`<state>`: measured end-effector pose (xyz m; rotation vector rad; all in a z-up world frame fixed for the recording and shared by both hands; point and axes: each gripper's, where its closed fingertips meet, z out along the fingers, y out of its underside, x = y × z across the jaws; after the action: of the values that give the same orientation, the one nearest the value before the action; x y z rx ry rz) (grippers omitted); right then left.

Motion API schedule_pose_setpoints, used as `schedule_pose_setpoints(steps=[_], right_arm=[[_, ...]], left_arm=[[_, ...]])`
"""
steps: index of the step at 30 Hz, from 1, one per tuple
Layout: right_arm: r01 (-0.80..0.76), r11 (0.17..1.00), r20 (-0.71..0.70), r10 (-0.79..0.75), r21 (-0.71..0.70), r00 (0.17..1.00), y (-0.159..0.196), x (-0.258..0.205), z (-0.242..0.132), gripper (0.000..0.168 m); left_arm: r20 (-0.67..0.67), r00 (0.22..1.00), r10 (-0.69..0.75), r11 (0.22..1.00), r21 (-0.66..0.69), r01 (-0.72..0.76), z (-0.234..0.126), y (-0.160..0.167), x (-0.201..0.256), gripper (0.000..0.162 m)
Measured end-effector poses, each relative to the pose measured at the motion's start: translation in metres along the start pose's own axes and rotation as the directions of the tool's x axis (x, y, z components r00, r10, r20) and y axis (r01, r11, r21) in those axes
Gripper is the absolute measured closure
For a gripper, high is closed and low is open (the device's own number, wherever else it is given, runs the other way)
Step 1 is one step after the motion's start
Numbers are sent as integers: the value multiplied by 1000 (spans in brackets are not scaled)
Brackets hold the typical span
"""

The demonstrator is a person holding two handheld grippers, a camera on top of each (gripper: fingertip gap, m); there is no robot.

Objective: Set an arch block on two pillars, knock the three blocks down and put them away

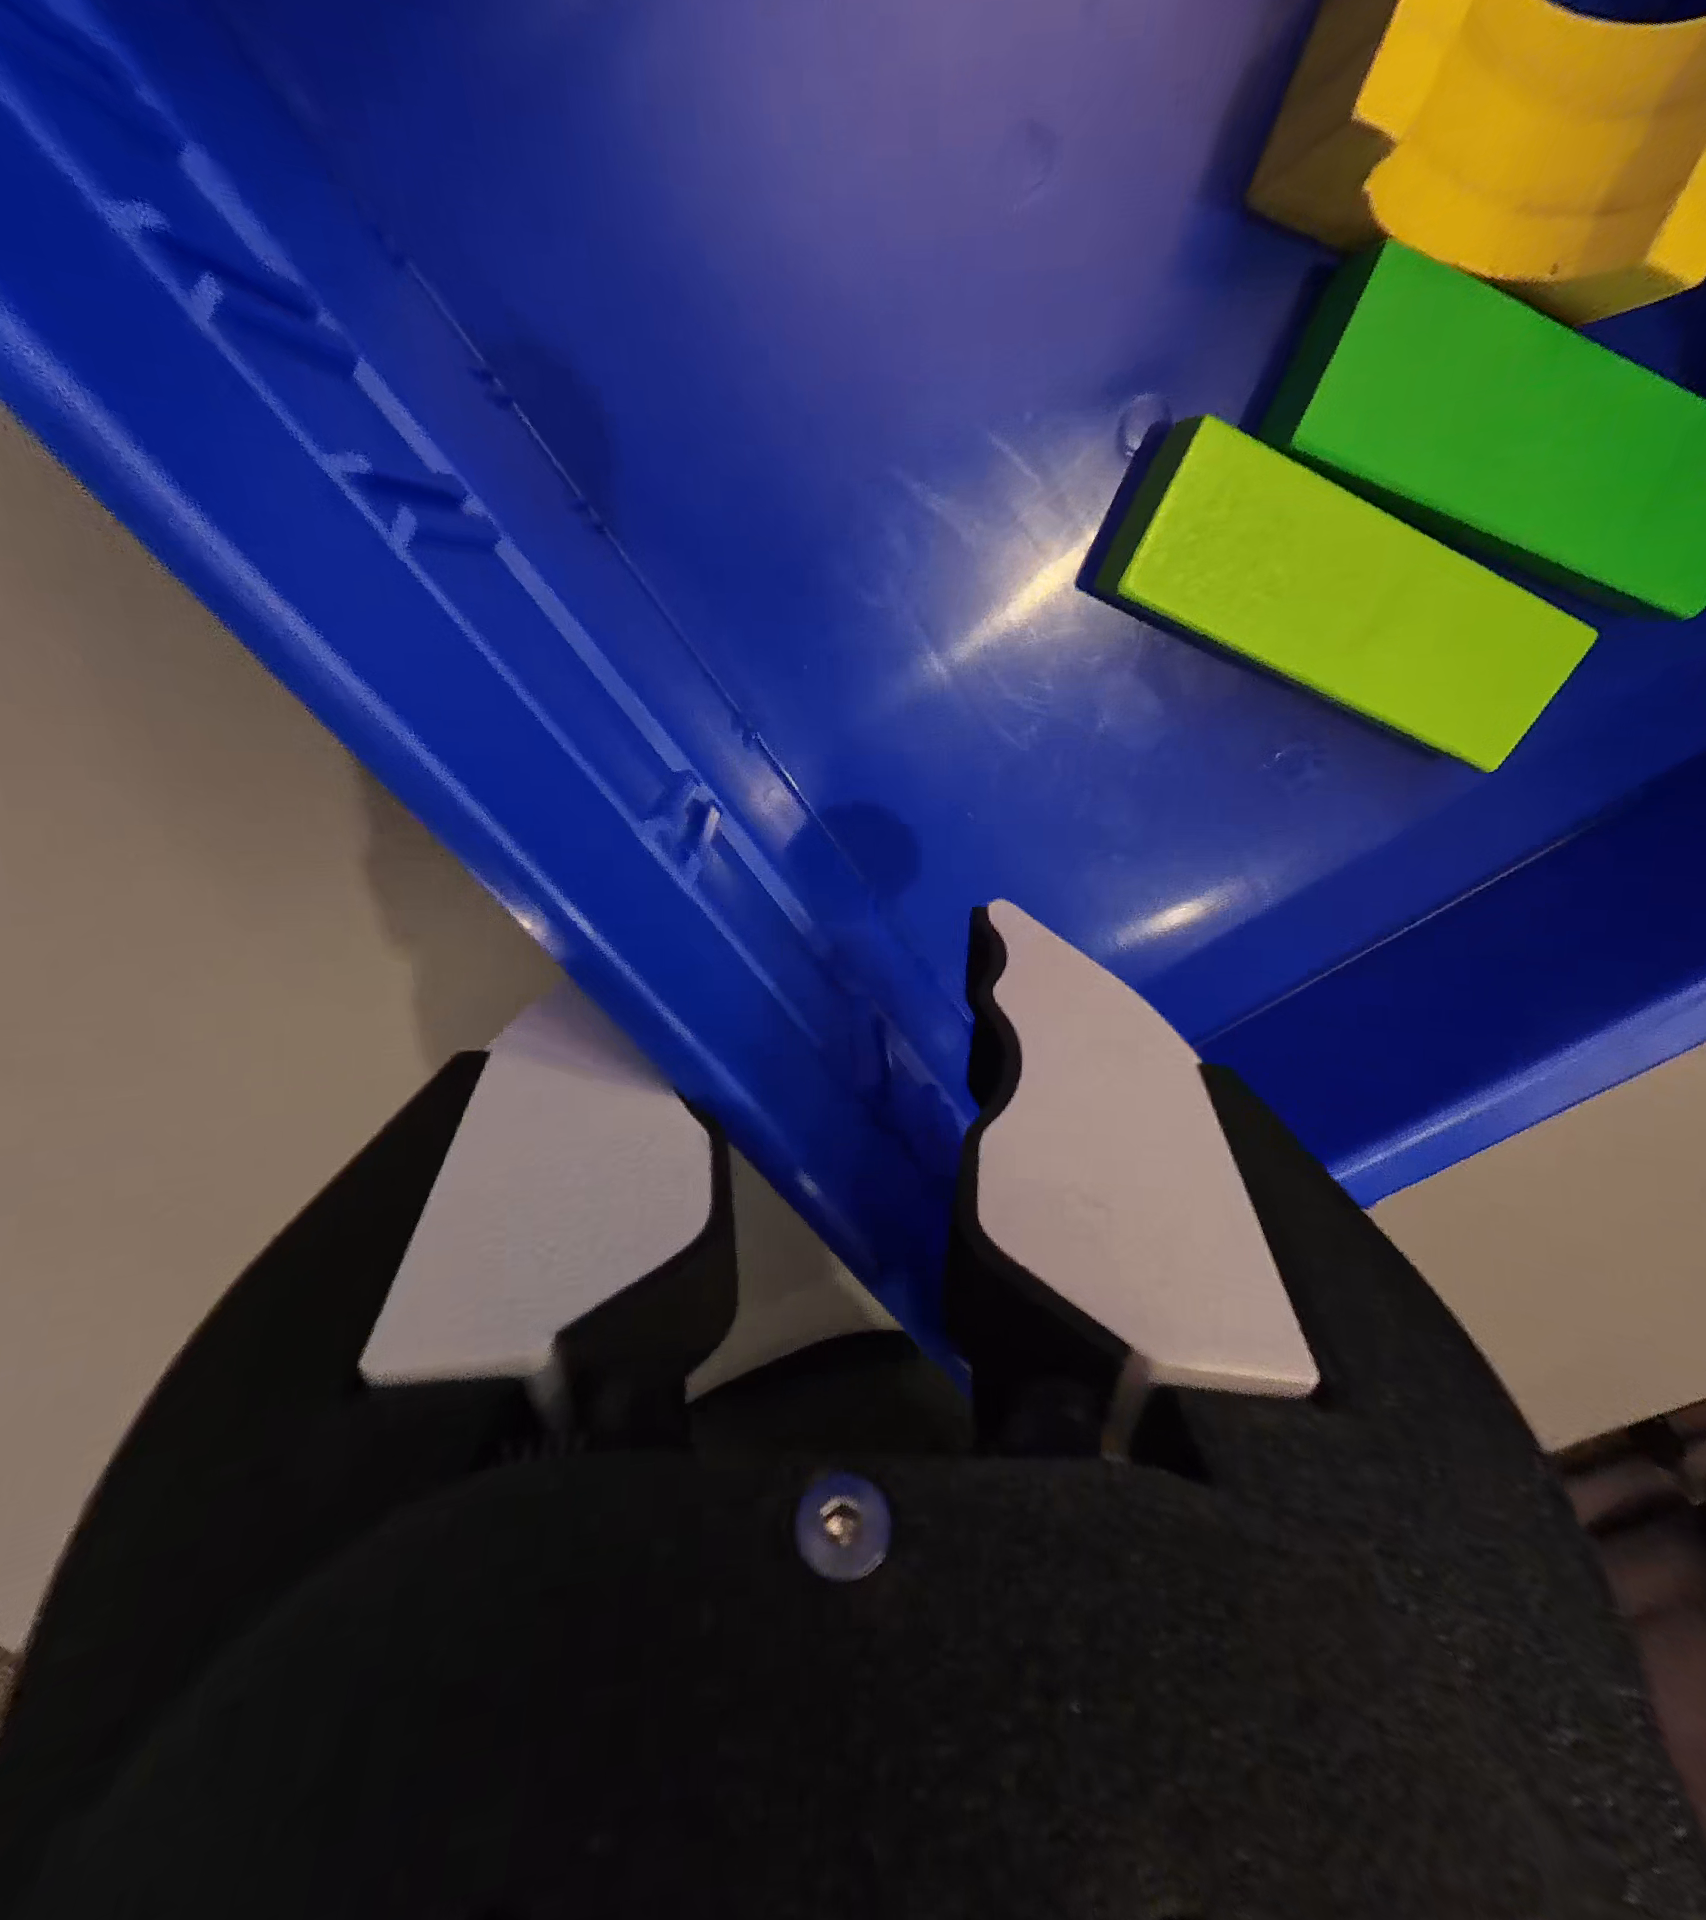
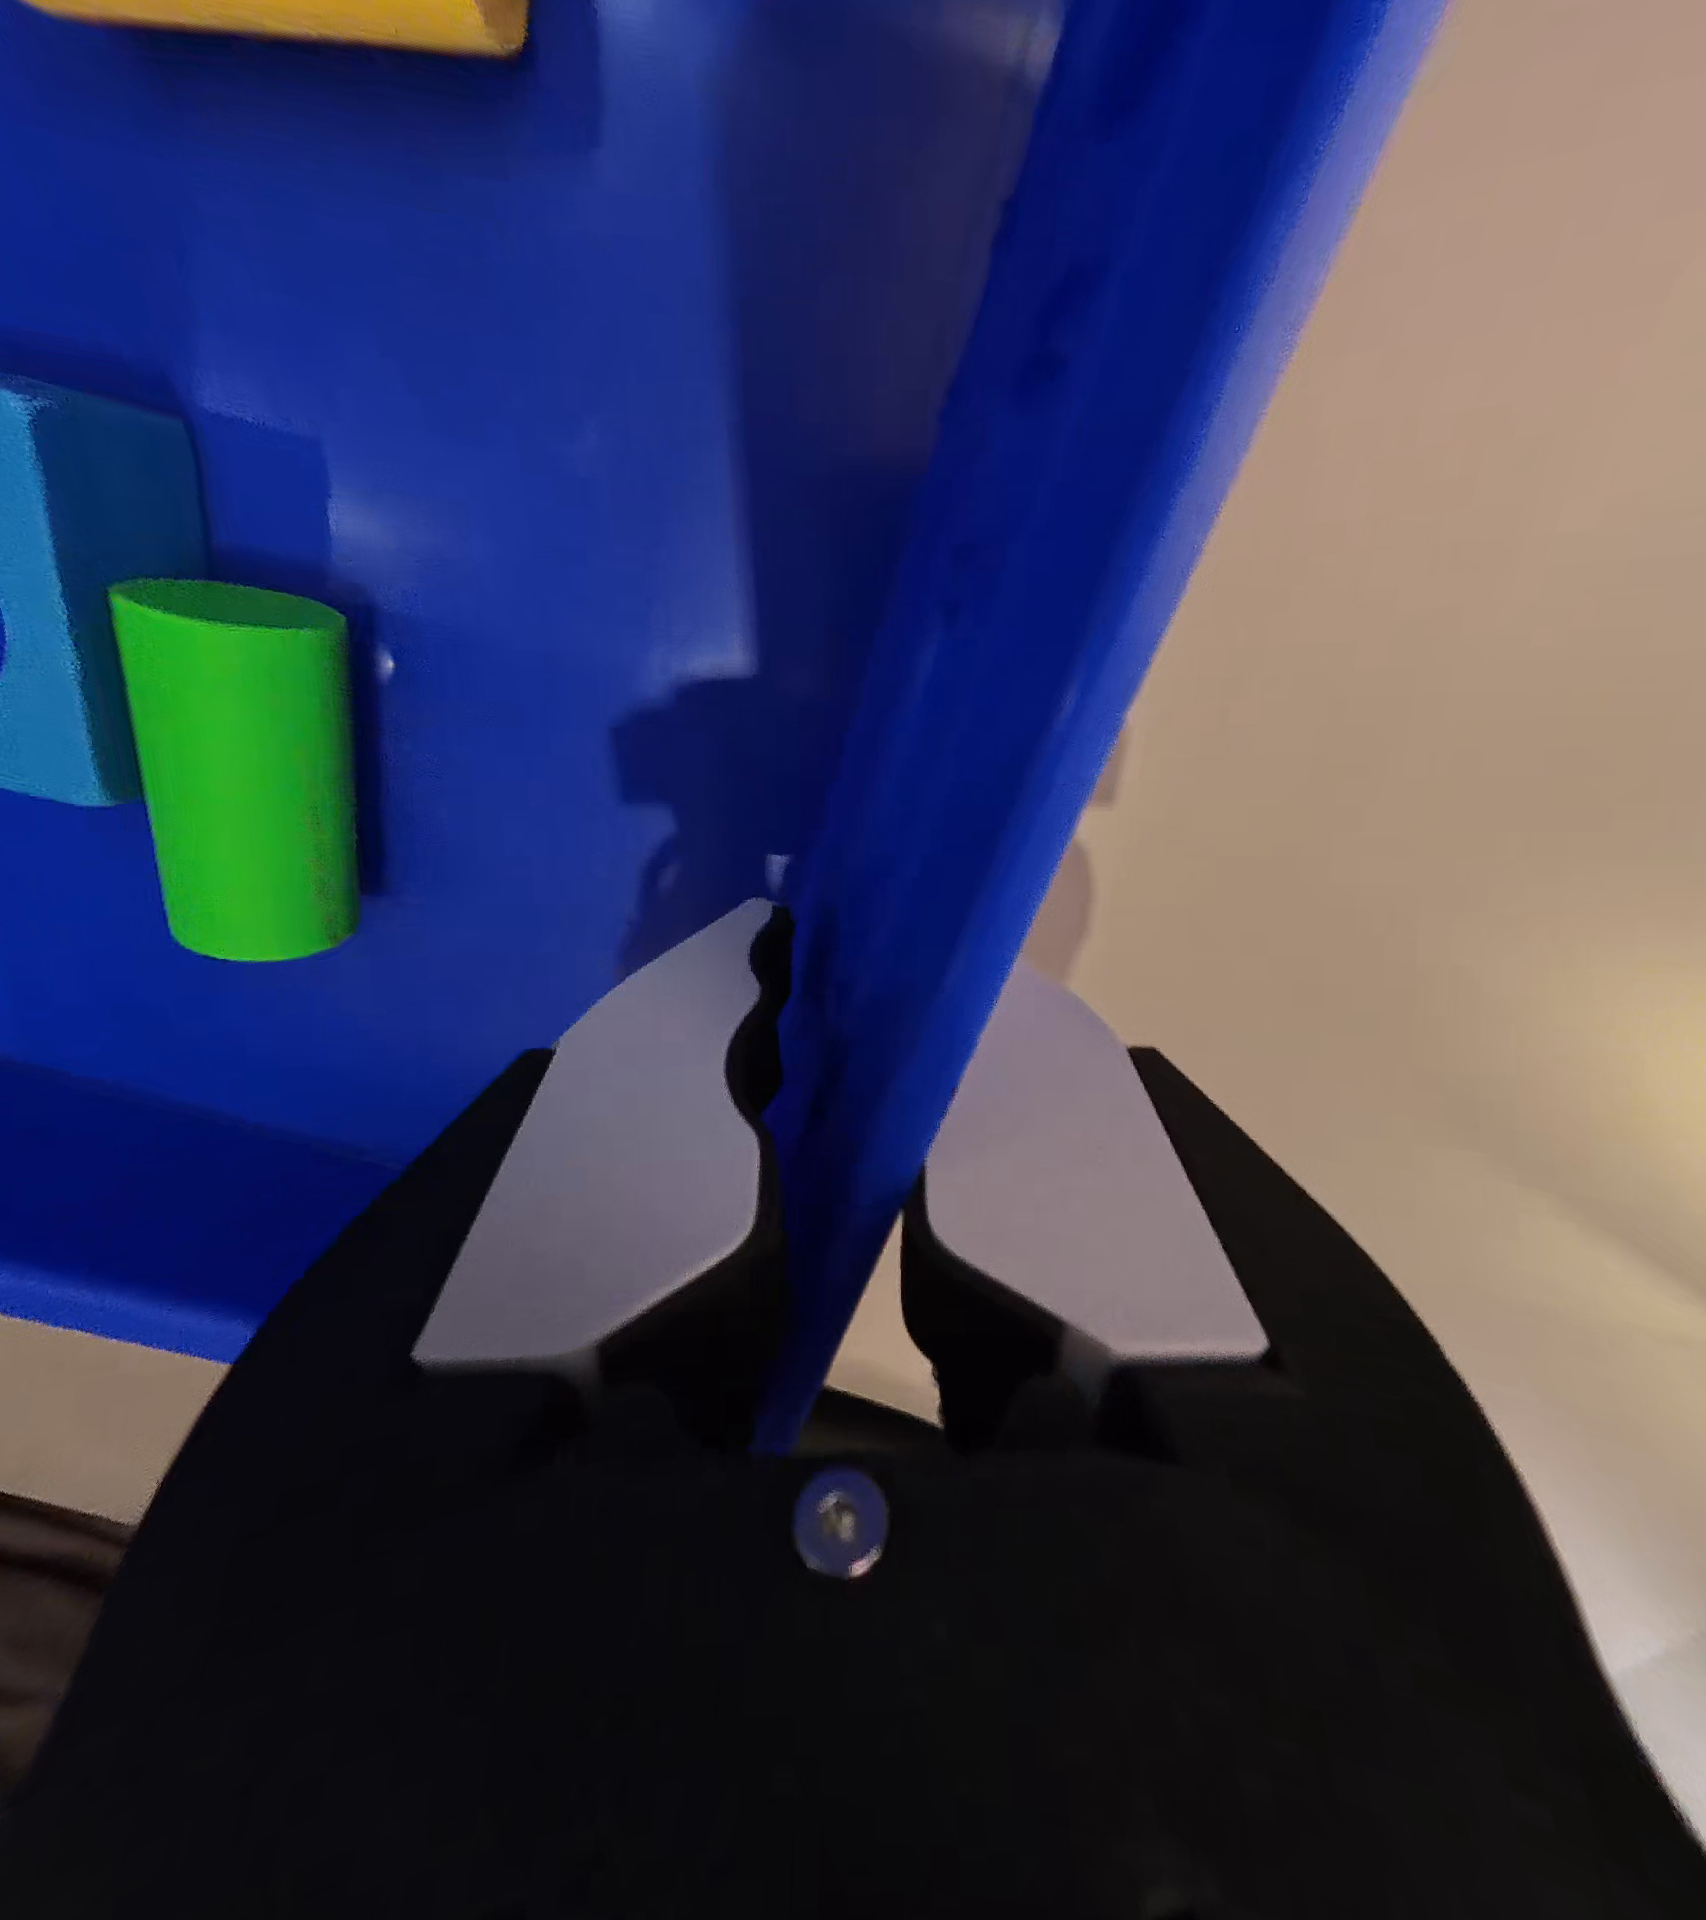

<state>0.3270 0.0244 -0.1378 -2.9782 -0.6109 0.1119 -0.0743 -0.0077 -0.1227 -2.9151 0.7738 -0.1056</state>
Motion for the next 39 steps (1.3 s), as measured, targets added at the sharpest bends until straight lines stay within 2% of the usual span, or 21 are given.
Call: schedule_pose_setpoints(steps=[5,9,11,14,17,19,23,27,28,30,34,39], right_arm=[[-32,999,109,34,-21,993,7,-3,-1,155],[-34,999,79,36,-29,996,2,1,7,156],[-32,999,74,35,-43,997,3,-1,7,160],[-45,998,86,49,-42,995,4,-1,7,162],[-42,998,85,46,-43,995,5,-1,7,162],[-49,998,99,52,-42,994,9,0,6,162],[-48,998,111,53,-48,992,21,12,5,162],[-41,997,114,47,-60,992,34,25,2,162],[-35,997,124,43,-66,991,38,28,0,162],[-33,996,138,45,-88,989,47,32,-5,162],[-56,993,110,68,-101,992,58,38,-28,162],[-65,996,56,68,-59,996,35,17,-87,162]], left_arm=[[9,998,54,998,9,-54,1,-4,4,108],[-157,987,30,998,52,-22,-11,-5,14,114],[-157,987,35,993,113,-17,-27,-6,9,117],[-38,999,24,975,224,-15,-59,-5,-17,121],[-2,1000,-10,903,429,10,-110,-8,-34,129],[28,999,-33,790,614,9,-156,-9,-46,129],[44,989,-140,457,889,26,-249,14,-72,130],[48,993,-108,103,994,-37,-309,50,-73,130],[59,993,-99,51,997,-54,-318,57,-72,133],[51,993,-104,41,998,-47,-322,67,-75,134],[32,993,-110,111,994,-20,-315,78,-78,134],[27,992,-127,153,988,-7,-312,93,-81,134]])
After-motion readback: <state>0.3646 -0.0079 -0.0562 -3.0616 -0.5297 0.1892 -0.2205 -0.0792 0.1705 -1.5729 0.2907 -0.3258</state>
